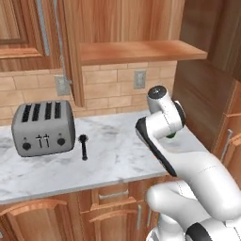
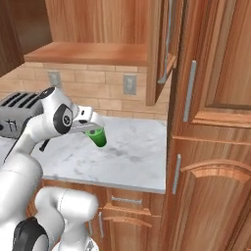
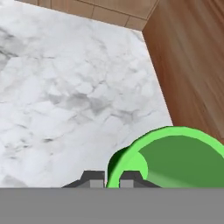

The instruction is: Move the cup from next to the sink to the open cabinet. Then, move the bowl with the carrot to the fridge to clear the area for faucet cleaning.

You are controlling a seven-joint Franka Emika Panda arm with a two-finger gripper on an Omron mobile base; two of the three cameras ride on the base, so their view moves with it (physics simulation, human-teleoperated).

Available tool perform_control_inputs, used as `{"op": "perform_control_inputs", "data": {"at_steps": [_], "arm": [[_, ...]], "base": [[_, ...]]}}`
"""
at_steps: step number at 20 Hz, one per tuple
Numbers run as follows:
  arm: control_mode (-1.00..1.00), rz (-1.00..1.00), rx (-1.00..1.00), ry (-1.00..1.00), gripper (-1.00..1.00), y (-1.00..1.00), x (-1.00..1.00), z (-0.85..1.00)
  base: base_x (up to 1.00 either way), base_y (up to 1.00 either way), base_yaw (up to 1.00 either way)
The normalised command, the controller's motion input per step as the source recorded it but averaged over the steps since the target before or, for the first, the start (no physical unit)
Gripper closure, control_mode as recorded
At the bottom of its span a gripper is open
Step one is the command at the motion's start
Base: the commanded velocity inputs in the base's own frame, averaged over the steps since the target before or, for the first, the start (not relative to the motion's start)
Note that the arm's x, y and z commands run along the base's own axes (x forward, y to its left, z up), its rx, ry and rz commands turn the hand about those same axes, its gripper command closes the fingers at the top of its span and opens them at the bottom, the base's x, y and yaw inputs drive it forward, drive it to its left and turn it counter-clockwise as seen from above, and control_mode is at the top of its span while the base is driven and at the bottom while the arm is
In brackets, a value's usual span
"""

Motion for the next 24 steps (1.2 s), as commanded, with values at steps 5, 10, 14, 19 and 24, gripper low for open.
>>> {"op": "perform_control_inputs", "data": {"at_steps": [5,10,14,19,24], "arm": [[1.00,0.00,0.00,0.00,1.00,0.00,0.00,0.00],[-1.00,0.07,0.00,0.00,1.00,0.04,0.08,0.57],[-1.00,0.33,-0.13,-0.08,1.00,0.03,-0.26,1.00],[-1.00,0.45,-0.25,-0.14,1.00,0.00,-0.59,1.00],[-1.00,0.67,-0.28,-0.20,1.00,0.00,-0.55,0.75]], "base": [[0.67,0.25,0.00],[0.24,0.08,0.00],[0.00,0.00,0.00],[0.00,0.00,0.00],[0.00,0.00,0.00]]}}
